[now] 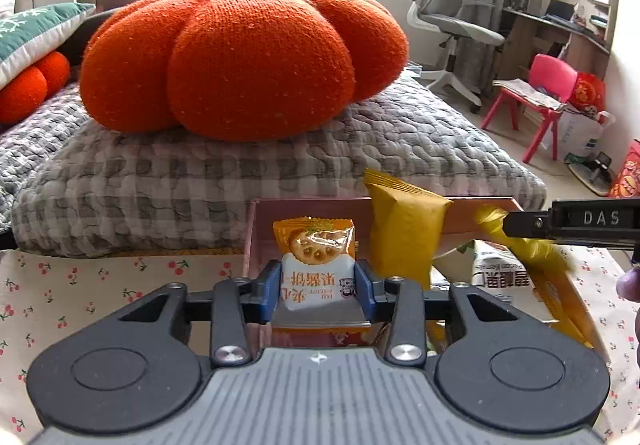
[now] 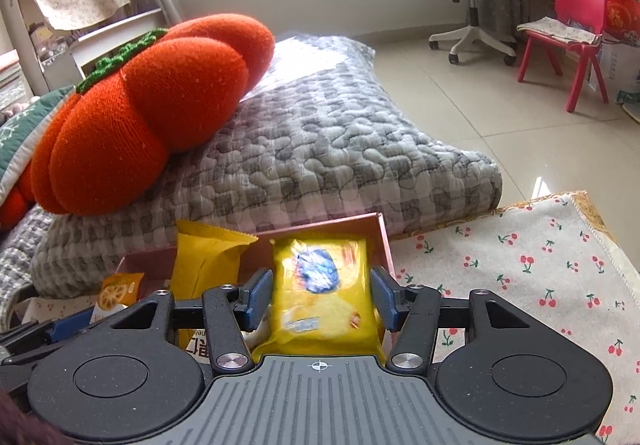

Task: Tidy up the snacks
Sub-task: 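Carry the biscuit packet and chip bag into the box and open both tools, then withdraw both tools from the box toward the last two snacks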

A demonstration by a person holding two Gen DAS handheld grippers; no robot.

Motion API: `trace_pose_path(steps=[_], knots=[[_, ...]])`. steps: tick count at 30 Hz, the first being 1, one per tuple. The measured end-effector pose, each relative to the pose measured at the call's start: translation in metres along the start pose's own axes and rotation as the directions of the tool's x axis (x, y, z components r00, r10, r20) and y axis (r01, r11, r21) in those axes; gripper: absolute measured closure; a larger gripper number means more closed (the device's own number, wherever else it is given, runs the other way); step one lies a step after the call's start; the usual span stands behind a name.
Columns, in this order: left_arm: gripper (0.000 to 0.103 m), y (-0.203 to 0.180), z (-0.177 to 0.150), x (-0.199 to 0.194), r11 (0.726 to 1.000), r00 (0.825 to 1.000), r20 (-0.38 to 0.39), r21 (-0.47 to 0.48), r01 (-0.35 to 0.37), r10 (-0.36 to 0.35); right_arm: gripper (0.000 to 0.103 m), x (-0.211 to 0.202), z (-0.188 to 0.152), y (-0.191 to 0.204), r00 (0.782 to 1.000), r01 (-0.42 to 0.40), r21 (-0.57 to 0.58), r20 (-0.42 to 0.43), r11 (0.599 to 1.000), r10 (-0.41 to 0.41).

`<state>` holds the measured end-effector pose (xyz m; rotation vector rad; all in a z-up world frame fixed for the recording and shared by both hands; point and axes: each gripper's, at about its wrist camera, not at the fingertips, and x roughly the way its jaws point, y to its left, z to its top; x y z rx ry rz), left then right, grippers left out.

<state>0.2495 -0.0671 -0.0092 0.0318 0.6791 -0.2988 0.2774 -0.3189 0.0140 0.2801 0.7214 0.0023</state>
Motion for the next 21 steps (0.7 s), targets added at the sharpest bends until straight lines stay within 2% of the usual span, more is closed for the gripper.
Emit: trace_pose_path(steps=[1,2,6,8,12,14,21], knots=[[0.058,0.0,-0.001,-0.001,1.0,1.0,-0.001,-0.001,0.007,-0.007,0.033,-0.002,0.001,-0.001,1.0,-0.003,0.007,0.005,1.0,0.002],[0.049,-0.001,-0.001,-0.002,1.0,1.0,0.001,0.001,0.011,-0.011,0.029,-0.005,0.002,-0.001,1.0,-0.001,0.013,0.008,1.0,0.001],[0.037,-0.005,-0.002,-0.011,1.0,1.0,0.011,0.023,0.021,-0.021,0.028,-0.016,0.005,-0.002,1.0,-0.01,0.021,0.006,1.0,0.01],[0.029,-0.006,-0.002,-0.016,1.0,1.0,0.008,0.023,0.018,-0.019,0.025,-0.024,0.004,-0.001,1.0,-0.005,0.011,0.01,1.0,0.005],[0.023,-0.007,-0.003,-0.031,0.999,1.0,0.006,0.025,0.025,-0.026,0.022,-0.042,0.0,0.002,1.0,0.009,-0.008,0.015,1.0,-0.008],[0.016,-0.008,-0.005,-0.038,0.999,1.0,0.004,0.026,0.023,-0.023,0.019,-0.052,-0.002,0.003,1.0,0.01,-0.007,0.016,1.0,-0.01],[0.011,-0.004,-0.017,-0.065,1.0,0.999,-0.025,0.015,0.022,-0.021,0.014,-0.089,-0.018,0.015,1.0,0.016,-0.033,0.002,0.999,-0.016]])
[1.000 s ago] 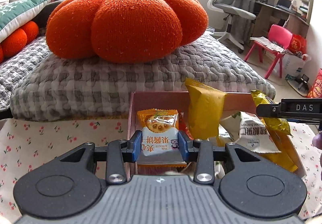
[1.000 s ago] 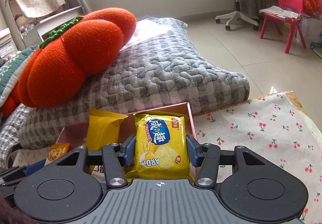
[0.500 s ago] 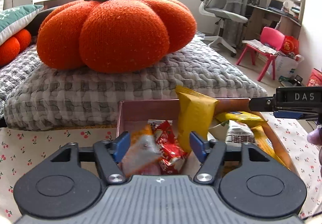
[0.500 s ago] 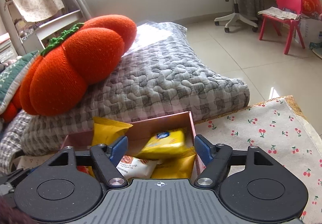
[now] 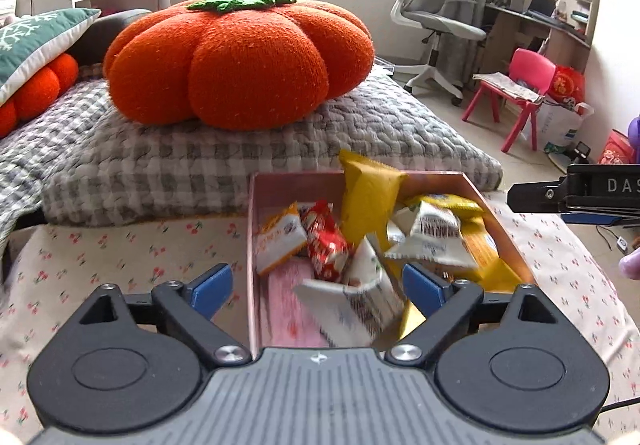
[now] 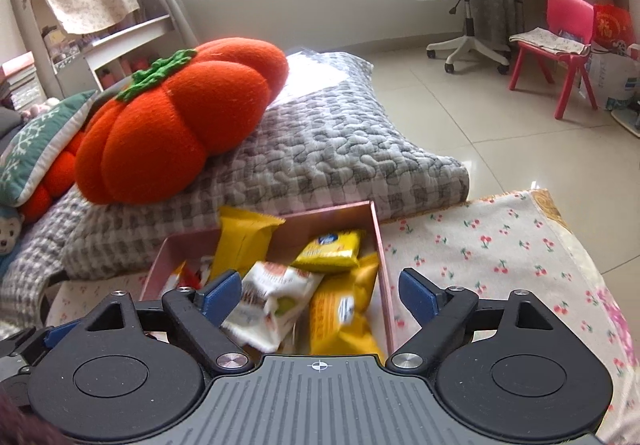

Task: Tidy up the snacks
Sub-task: 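Withdraw both tools from the box toward the last two snacks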

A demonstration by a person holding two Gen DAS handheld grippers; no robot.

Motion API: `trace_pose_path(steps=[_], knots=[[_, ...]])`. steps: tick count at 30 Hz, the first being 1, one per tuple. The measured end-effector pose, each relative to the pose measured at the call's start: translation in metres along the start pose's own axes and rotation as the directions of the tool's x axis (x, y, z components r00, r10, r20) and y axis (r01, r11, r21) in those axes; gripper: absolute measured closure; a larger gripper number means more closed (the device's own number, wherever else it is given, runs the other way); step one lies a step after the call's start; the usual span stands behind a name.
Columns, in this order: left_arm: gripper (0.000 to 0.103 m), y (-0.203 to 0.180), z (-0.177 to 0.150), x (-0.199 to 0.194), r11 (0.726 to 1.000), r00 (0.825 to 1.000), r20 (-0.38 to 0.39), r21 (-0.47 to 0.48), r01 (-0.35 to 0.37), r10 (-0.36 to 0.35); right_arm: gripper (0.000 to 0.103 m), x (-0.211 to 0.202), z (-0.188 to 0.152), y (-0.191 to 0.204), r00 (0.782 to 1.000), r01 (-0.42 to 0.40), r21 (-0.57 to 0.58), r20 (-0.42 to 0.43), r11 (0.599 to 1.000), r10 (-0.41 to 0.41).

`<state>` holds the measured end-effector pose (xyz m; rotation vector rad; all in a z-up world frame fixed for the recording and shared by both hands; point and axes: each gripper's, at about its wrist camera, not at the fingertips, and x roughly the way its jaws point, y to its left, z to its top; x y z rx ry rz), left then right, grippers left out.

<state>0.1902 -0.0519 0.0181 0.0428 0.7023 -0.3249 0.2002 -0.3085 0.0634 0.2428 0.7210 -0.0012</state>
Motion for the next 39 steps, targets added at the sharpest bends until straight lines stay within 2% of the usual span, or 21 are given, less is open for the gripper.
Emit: trace_pose_path(steps=[10,19,30,35,39], knots=[[0.001,0.005,-0.021,-0.041,1.0,1.0,-0.021,-0.003,-0.009,0.008,0.008,-0.046,-0.038,0.02,1.0,0.008,-0.018,-0.013,1.0,-0.008],[0.001,0.011,-0.044,-0.059,0.999,0.999,-0.044,-0.046,-0.007,0.005,0.006,-0.07,-0.069,0.041,1.0,-0.001,-0.048,0.002,0.999,0.001],[0.001,0.027,-0.064,-0.046,0.994,0.999,-0.051,-0.108,0.002,-0.007,0.005,-0.055,-0.103,0.055,1.0,0.018,-0.115,-0.006,0.993,-0.019],[0.011,0.035,-0.071,-0.036,0.992,0.997,-0.071,-0.125,0.011,-0.02,0.005,-0.032,-0.112,0.059,0.998,0.013,-0.099,-0.067,0.995,-0.02],[0.017,0.041,-0.072,-0.03,0.991,0.996,-0.091,-0.134,0.001,-0.013,0.006,-0.015,-0.122,0.068,0.993,0.005,-0.15,-0.115,0.989,-0.022]])
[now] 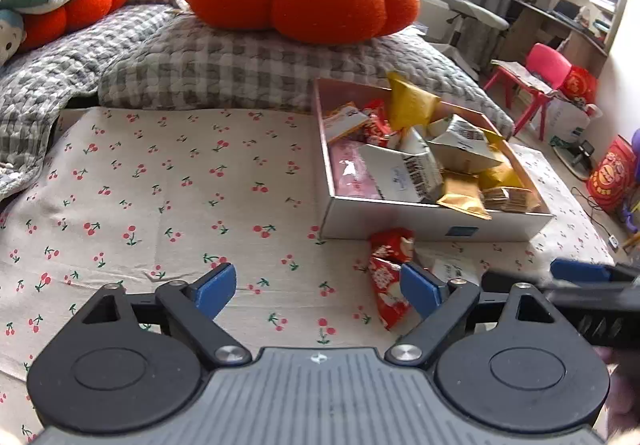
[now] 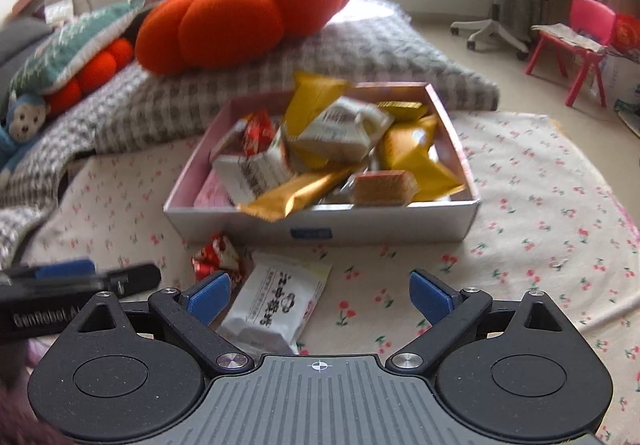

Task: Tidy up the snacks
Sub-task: 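Withdraw both tools from the box toward the last two snacks, then grasp the red candy packet with the left tool while the right tool grasps the white nut packet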

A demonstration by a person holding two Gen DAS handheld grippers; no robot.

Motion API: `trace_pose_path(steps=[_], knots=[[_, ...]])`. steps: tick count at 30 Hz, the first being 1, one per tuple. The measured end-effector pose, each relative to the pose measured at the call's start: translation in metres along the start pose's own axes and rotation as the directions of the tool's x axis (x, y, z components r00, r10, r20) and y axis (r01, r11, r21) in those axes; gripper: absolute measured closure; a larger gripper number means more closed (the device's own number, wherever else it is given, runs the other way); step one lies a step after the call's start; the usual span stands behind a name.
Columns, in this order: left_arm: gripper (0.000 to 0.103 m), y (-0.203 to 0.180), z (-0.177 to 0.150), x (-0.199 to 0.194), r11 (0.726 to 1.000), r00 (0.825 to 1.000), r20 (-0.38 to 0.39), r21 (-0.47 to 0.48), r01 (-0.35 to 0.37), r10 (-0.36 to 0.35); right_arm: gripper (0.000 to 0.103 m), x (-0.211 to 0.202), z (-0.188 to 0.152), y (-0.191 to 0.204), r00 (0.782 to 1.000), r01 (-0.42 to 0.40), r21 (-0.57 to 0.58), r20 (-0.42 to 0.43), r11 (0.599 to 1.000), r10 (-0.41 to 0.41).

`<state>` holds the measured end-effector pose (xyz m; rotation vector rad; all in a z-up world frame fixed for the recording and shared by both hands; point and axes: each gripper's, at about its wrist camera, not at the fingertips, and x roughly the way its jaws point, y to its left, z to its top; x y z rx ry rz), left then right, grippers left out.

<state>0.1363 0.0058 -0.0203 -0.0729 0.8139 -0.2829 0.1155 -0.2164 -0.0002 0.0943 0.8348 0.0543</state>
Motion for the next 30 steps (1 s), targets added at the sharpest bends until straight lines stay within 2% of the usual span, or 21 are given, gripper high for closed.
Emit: trace_pose_path(steps=[4,8,12,15,17,18,30], knots=[[0.021,0.009,0.002,0.003,0.999,1.0,-0.013,-0.041,0.0,-0.001,0.008,0.016,-0.005,0.011,0.999,0.004,-0.064,-0.042,0.998,-0.007],[0.023,0.015,0.004,0.003,0.997,1.0,-0.018,-0.079,0.003,-0.004,0.008,0.025,-0.006,0.019,0.998,-0.016,-0.076,-0.061,0.997,0.012],[0.025,0.016,0.005,0.004,0.996,1.0,-0.023,-0.09,0.01,-0.012,0.016,0.035,-0.008,0.024,0.997,0.007,-0.088,-0.075,0.996,-0.013],[0.027,0.015,0.005,0.005,0.996,1.0,-0.027,-0.085,0.01,-0.012,0.034,0.038,-0.009,0.026,0.996,0.049,-0.11,-0.069,0.993,-0.057],[0.029,0.014,0.005,0.005,0.996,0.999,-0.029,-0.087,0.013,-0.016,0.052,0.036,-0.009,0.022,0.997,0.031,-0.108,-0.065,0.994,-0.038],[0.029,0.014,0.005,0.006,0.996,0.999,-0.029,-0.088,0.017,-0.019,0.055,0.034,-0.008,0.019,0.997,0.029,-0.1,-0.069,0.995,-0.036],[0.043,0.002,0.003,0.018,0.985,0.994,-0.056,-0.148,0.087,-0.096,0.055,0.02,-0.016,-0.036,0.991,0.078,-0.053,-0.102,0.996,-0.083]])
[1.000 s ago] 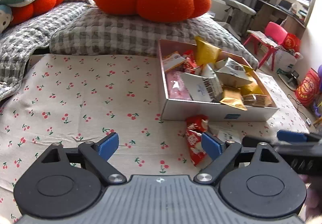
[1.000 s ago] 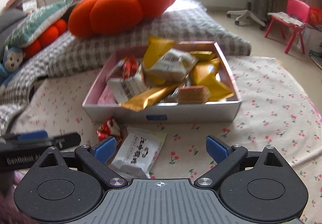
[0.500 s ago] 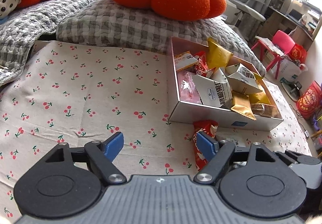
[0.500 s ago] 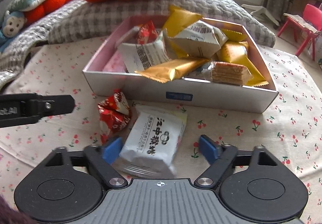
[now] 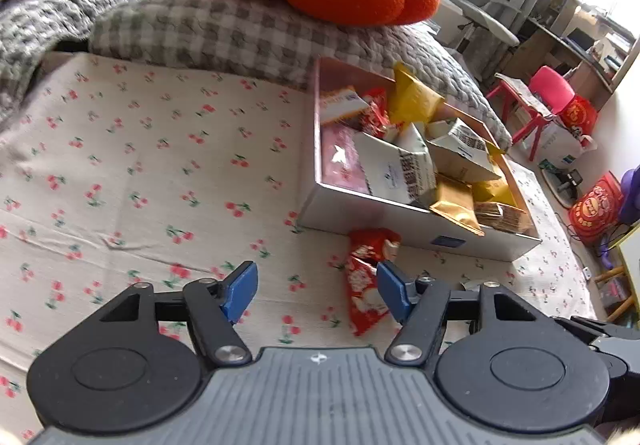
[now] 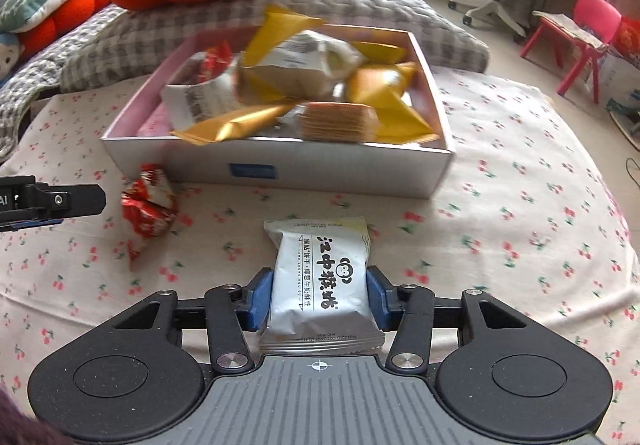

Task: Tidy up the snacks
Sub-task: 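Grasp the red candy packet with the left tool while the right tool grasps the white nut packet, then carry the red candy and white nut packet into the box and open both tools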

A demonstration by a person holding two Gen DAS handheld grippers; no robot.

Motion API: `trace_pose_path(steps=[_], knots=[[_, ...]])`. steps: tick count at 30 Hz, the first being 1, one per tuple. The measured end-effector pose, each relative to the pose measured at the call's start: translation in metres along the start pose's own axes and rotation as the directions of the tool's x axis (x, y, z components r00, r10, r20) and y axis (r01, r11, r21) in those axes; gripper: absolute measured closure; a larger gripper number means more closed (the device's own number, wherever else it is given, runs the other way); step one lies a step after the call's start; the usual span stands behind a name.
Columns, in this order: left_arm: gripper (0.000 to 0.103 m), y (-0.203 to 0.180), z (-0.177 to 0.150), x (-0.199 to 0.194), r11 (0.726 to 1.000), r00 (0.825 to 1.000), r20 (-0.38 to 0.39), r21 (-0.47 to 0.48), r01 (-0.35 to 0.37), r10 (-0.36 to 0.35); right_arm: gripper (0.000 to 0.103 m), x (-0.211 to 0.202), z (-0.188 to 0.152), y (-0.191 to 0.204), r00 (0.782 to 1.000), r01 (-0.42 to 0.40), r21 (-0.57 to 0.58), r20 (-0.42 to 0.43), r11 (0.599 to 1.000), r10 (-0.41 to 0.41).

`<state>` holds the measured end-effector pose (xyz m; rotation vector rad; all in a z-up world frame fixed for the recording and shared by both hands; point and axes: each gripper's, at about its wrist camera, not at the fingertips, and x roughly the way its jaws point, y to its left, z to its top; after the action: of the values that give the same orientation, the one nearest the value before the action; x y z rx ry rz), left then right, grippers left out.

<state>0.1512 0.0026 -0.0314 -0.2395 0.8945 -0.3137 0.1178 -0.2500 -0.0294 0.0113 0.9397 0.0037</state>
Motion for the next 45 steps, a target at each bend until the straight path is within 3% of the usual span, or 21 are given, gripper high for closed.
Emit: trace_pose_path(steps=[15,18,21,26,32,45], knots=[[0.049,-0.026,-0.008,0.025,0.995,0.997,-0.031,-0.073,0.062,-0.064,0.055,-0.008,-0.004,-0.022,1.0,-0.002,0.006,-0.004,1.0,0.002],[0.053,-0.031,-0.01,0.029,0.996,0.998,-0.029,-0.075,0.053,-0.055,0.055,-0.01,-0.003,-0.024,1.0,-0.007,0.016,-0.001,1.0,0.007],[0.066,-0.037,-0.011,0.032,0.997,0.998,-0.029,-0.06,0.057,-0.059,0.055,-0.011,-0.003,-0.026,1.0,-0.013,0.026,0.004,1.0,0.013],[0.071,-0.04,-0.013,0.031,0.997,0.999,-0.027,-0.055,0.044,-0.046,0.056,-0.01,-0.001,-0.028,1.0,-0.024,0.032,0.002,0.999,0.024],[0.073,-0.042,-0.011,0.028,0.999,0.998,-0.055,-0.041,0.026,-0.028,0.056,-0.014,0.001,-0.027,1.0,-0.029,0.033,-0.002,0.999,0.029],[0.075,-0.041,-0.008,0.004,0.995,0.993,-0.095,-0.064,0.07,-0.076,0.056,-0.035,0.007,-0.038,0.997,-0.081,0.143,0.004,0.986,0.081]])
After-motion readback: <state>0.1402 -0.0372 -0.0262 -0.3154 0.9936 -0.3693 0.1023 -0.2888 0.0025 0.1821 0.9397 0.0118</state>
